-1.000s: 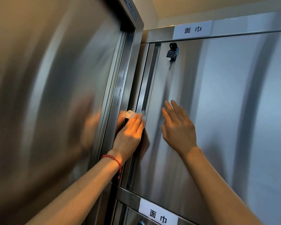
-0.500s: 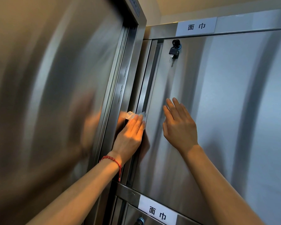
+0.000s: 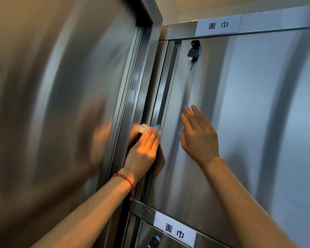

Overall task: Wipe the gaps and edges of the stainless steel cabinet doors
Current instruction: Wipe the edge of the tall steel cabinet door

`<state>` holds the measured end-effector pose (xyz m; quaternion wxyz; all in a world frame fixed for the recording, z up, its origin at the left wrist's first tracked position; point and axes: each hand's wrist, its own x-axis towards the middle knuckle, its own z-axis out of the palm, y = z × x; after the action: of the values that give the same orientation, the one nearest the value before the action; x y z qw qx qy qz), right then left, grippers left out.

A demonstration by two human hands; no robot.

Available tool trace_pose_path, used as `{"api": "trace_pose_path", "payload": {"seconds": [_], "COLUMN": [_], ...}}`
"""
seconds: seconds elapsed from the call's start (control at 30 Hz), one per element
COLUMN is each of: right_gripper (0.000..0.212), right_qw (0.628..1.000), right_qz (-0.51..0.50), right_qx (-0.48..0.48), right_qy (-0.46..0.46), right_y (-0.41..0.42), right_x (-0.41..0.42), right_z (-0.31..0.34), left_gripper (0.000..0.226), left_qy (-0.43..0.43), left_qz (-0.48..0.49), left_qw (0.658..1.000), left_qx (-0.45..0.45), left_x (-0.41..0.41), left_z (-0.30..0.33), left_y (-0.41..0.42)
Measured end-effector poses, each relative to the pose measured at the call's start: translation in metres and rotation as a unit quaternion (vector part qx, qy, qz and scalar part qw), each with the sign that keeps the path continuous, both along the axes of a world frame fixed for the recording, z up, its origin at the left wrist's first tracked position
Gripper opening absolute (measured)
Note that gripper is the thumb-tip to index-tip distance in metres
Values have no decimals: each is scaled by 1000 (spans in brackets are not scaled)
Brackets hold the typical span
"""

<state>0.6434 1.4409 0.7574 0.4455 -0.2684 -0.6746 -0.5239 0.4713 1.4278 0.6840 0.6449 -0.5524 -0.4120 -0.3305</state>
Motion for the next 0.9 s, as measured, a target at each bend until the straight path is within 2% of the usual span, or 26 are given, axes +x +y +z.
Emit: {"api": "trace_pose_path", "payload": {"seconds": [0.9], "right_gripper": [39], "right_qw": [1000], "right_qz": [-7], "right_qx": [4], "right_qy": [-2], "right_y": [-1], "right_x": [0], "right_z": [0], "left_gripper": [60], "left_qy": [20], "left_qz": [16], "left_qw": [1000], "left_qx": [12], "left_x": [-3], "left_z": [-23], "left_y": [0]}}
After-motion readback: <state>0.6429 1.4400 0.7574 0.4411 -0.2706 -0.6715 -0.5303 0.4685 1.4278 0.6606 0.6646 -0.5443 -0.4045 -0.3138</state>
